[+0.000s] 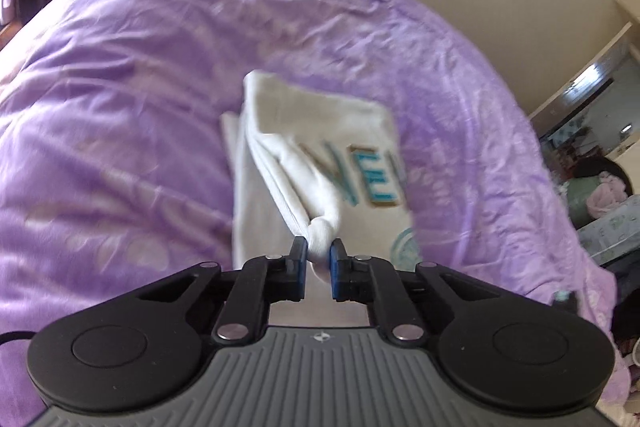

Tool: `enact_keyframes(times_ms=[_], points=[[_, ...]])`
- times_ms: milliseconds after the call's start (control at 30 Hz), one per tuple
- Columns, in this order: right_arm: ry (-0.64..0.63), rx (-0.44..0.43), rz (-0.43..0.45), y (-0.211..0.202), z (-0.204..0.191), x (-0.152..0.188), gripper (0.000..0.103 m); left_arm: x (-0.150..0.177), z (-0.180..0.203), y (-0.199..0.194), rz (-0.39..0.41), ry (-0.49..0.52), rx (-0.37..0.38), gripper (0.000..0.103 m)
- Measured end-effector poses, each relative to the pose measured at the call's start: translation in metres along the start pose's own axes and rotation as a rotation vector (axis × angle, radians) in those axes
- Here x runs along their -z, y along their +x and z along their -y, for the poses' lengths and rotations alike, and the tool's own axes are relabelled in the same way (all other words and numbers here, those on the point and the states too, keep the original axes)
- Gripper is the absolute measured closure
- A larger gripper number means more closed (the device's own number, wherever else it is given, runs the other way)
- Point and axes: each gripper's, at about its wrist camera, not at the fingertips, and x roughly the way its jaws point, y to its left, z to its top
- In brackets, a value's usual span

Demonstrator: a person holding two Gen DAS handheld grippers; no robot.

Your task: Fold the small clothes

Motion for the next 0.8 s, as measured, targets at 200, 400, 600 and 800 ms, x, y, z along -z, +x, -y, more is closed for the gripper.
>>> enact_keyframes(times_ms=[200,400,600,800], points=[[0.014,0.098,0.046,0.002,0.000,0.001,0.049,0.001,0.007,0.001,-0.020,0.020,-0.054,0.093],[0.029,0.108,0.002,-0.003,0.015,0.013,0.084,0.015,-0.007,0.009,-0.064,0.009,-0.103,0.093],[0.031,0.080,0.011,-0.016,0.016,0.016,0.103,0.028,-0.010,0.020,-0.122,0.061,-0.156,0.094],[0.114,0.032,-0.047,-0.004,0.030,0.025,0.103,0.042,-0.018,0.038,-0.190,0.102,-0.227,0.094]])
